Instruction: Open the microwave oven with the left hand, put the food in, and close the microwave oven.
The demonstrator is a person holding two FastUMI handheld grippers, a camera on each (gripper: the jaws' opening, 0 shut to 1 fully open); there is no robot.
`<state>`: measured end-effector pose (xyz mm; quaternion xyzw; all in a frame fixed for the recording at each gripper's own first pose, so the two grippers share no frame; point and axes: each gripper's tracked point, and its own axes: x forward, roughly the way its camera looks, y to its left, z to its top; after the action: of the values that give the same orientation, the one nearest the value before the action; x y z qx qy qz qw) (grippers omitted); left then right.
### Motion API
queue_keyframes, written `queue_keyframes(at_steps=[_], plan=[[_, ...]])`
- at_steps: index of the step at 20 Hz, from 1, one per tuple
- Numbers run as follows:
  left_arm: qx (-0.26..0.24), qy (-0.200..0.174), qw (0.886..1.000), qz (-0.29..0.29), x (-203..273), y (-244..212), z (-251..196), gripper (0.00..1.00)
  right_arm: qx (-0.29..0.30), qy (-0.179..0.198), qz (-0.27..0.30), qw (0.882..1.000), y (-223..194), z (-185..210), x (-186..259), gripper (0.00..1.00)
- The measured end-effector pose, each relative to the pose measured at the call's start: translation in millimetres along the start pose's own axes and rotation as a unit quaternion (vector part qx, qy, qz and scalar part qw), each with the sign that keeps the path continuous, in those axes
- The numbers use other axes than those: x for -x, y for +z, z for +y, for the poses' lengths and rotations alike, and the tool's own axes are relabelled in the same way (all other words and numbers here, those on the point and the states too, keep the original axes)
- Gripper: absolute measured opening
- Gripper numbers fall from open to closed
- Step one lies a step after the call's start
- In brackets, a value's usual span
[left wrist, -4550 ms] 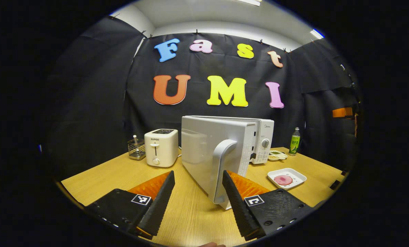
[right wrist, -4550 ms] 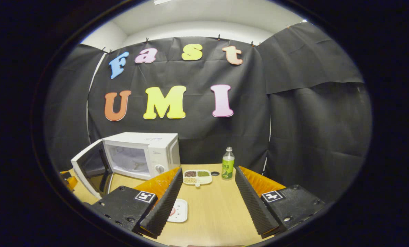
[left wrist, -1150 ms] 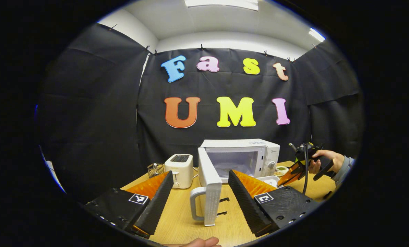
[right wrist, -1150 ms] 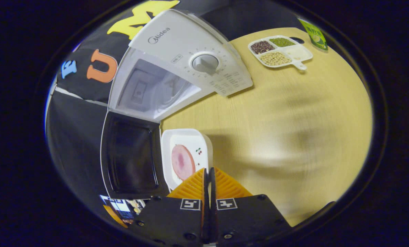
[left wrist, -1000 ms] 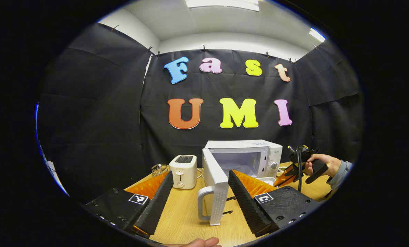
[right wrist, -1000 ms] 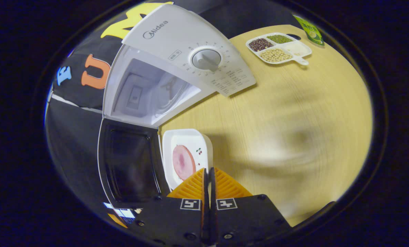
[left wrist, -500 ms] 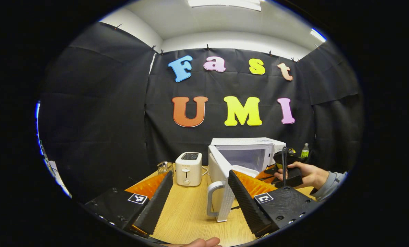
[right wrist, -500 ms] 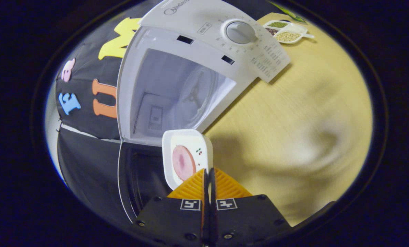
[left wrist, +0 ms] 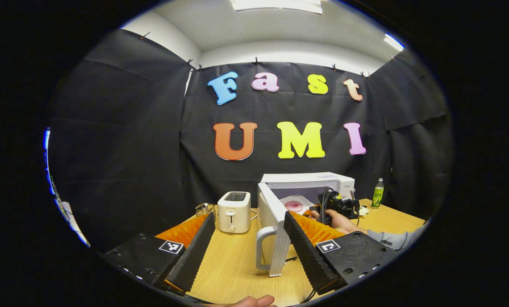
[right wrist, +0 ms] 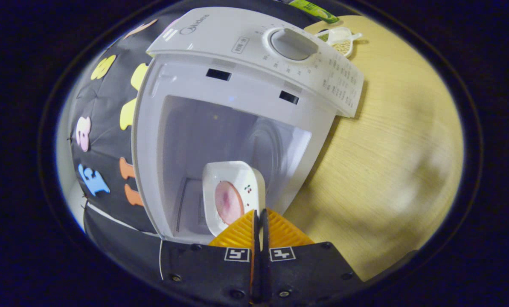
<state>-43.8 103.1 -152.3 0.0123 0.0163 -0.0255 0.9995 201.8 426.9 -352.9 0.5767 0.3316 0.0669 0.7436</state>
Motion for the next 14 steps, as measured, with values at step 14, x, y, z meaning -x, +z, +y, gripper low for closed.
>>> queue_keyframes(at_steps=[14], plan=[[0.007, -0.008, 1.0, 0.021, -11, -10, 6, 0.97, 0.016, 0.016, -0.112, 0.993, 18, 5, -51, 0.05]])
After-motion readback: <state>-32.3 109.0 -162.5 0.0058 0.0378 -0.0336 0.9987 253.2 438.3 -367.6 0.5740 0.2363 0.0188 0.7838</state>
